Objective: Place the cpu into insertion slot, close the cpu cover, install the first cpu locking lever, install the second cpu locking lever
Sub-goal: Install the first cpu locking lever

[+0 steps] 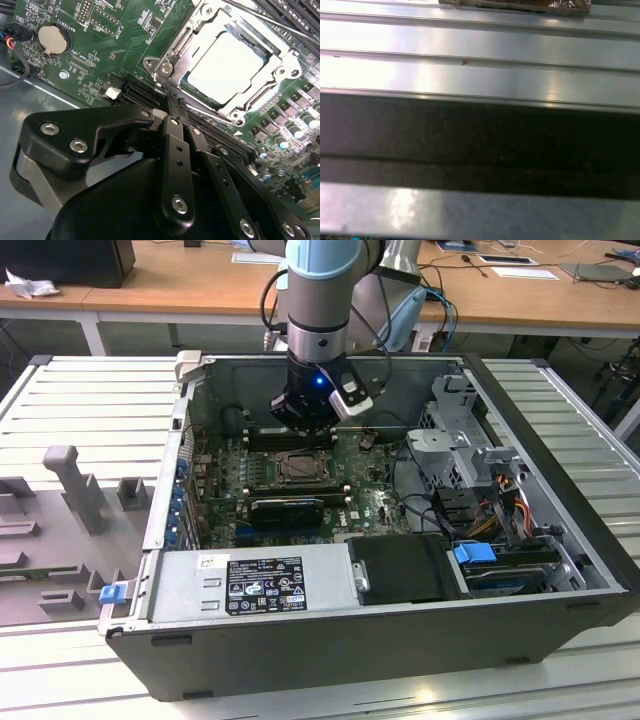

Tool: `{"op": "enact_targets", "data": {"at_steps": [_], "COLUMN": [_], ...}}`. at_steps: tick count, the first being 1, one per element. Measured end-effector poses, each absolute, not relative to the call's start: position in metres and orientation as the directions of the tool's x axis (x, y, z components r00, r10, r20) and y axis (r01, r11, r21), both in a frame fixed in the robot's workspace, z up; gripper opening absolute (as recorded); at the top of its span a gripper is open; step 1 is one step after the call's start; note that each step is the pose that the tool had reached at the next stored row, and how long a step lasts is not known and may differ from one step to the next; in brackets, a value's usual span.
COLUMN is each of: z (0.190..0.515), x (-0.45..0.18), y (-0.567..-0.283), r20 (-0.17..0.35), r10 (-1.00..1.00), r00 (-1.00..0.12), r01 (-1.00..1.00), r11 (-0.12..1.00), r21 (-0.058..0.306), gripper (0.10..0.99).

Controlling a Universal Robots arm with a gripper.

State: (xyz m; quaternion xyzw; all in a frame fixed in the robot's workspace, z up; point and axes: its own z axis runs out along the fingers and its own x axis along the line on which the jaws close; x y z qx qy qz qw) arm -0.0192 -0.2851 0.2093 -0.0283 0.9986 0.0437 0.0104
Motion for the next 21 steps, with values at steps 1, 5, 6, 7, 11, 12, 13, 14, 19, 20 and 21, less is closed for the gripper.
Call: {"op": "enact_targets", "data": {"at_steps": [1, 5, 6, 7, 11, 12, 13, 14, 19, 20, 21], "z": [0.209, 0.208, 0.208, 0.207, 0.204, 0.204, 0.203, 0.202, 0.211, 0.214, 0.214], "x": [-0.019, -0.019, -0.019, -0.019, -0.019, -0.018, -0.018, -0.018, -0.018, -0.018, -0.018], "y": [-0.285, -0.285, -0.285, -0.285, -0.285, -0.285, -0.285, -0.285, -0.285, -0.284, -0.285], "r20": [-0.023, -0.023, -0.023, -0.023, -0.022, -0.022, -0.022, -0.022, -0.022, -0.022, -0.022], "r10": [-0.056, -0.056, -0.056, -0.056, -0.056, -0.056, -0.056, -0.056, -0.056, -0.056, -0.056], "r00": [-0.998, -0.998, -0.998, -0.998, -0.998, -0.998, -0.998, -0.998, -0.998, -0.998, -0.998], "r01": [-0.058, -0.057, -0.057, -0.057, -0.057, -0.057, -0.057, -0.057, -0.057, -0.057, -0.058], "r11": [0.995, 0.995, 0.995, 0.995, 0.995, 0.996, 0.996, 0.996, 0.996, 0.996, 0.996], "r21": [0.087, 0.087, 0.086, 0.085, 0.077, 0.075, 0.074, 0.071, 0.071, 0.070, 0.069], "gripper": [0.106, 0.106, 0.106, 0.106, 0.106, 0.106, 0.106, 0.106, 0.106, 0.106, 0.106]}}
